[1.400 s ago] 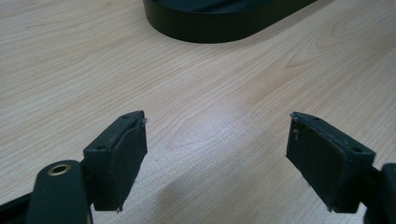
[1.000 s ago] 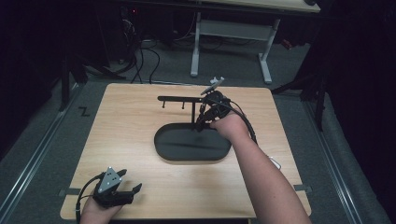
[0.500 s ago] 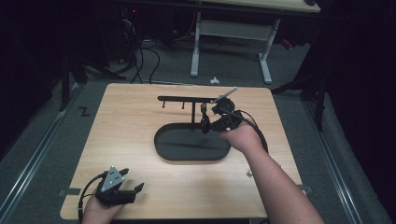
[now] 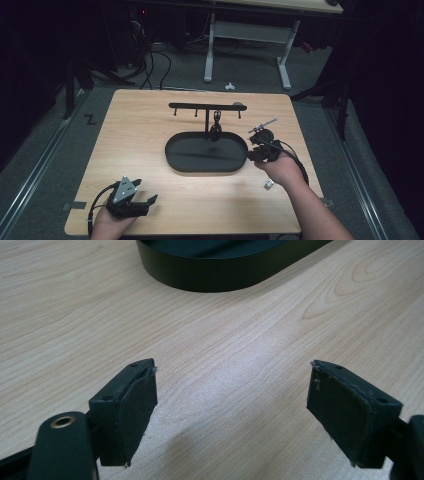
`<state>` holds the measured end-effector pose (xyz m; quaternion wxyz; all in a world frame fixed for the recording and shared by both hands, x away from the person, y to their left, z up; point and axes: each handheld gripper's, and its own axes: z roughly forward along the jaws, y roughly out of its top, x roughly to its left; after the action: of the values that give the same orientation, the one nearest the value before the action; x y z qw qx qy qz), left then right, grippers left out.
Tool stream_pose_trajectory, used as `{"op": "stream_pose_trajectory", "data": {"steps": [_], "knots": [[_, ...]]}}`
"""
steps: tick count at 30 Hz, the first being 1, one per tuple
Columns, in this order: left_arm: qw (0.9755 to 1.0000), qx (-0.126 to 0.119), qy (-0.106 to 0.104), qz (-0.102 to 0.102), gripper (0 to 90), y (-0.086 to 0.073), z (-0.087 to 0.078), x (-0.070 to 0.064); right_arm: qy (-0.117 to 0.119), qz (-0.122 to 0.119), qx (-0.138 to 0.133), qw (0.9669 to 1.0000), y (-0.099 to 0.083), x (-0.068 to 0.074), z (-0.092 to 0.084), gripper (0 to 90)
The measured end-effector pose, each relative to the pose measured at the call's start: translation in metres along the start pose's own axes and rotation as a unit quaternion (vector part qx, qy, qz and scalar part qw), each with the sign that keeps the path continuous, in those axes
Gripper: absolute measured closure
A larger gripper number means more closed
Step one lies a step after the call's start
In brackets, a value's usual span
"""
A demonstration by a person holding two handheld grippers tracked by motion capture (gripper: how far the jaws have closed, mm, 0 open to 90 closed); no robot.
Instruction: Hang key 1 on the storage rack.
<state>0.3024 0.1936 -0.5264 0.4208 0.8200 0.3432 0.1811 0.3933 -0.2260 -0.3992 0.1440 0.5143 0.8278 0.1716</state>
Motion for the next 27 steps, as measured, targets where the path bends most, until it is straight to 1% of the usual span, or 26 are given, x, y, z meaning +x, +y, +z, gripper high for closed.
{"op": "stream_pose_trajectory", "data": {"steps": [3,6,12,17,23,25,26,27], "knots": [[1.0000,0.001,0.000,0.000,20.6,0.000,0.001,0.000,-0.003,0.012,0.009,0.9999,-0.013,-0.010,0.007,66.2],[1.0000,0.001,0.000,0.000,20.6,0.000,0.002,0.000,-0.002,0.028,0.016,0.9995,-0.025,-0.020,0.013,64.8],[1.0000,0.004,0.000,0.000,20.7,0.000,0.003,0.000,-0.008,0.057,0.035,0.9977,-0.044,-0.044,0.026,61.6],[1.0000,0.008,-0.001,0.001,20.7,-0.001,0.003,0.000,-0.017,0.072,0.051,0.9960,-0.056,-0.061,0.034,59.7],[1.0000,0.009,-0.001,0.001,20.7,-0.001,0.004,-0.001,-0.021,0.091,0.057,0.9940,-0.064,-0.078,0.038,57.9],[0.9999,0.010,-0.001,0.002,20.7,-0.001,0.004,-0.001,-0.021,0.092,0.064,0.9935,-0.065,-0.082,0.039,57.6],[0.9999,0.010,-0.001,0.002,20.7,-0.001,0.004,-0.001,-0.021,0.092,0.064,0.9935,-0.065,-0.082,0.039,57.6],[0.9999,0.010,-0.001,0.002,20.7,-0.001,0.004,-0.001,-0.021,0.091,0.073,0.9929,-0.066,-0.086,0.042,55.2]]}}
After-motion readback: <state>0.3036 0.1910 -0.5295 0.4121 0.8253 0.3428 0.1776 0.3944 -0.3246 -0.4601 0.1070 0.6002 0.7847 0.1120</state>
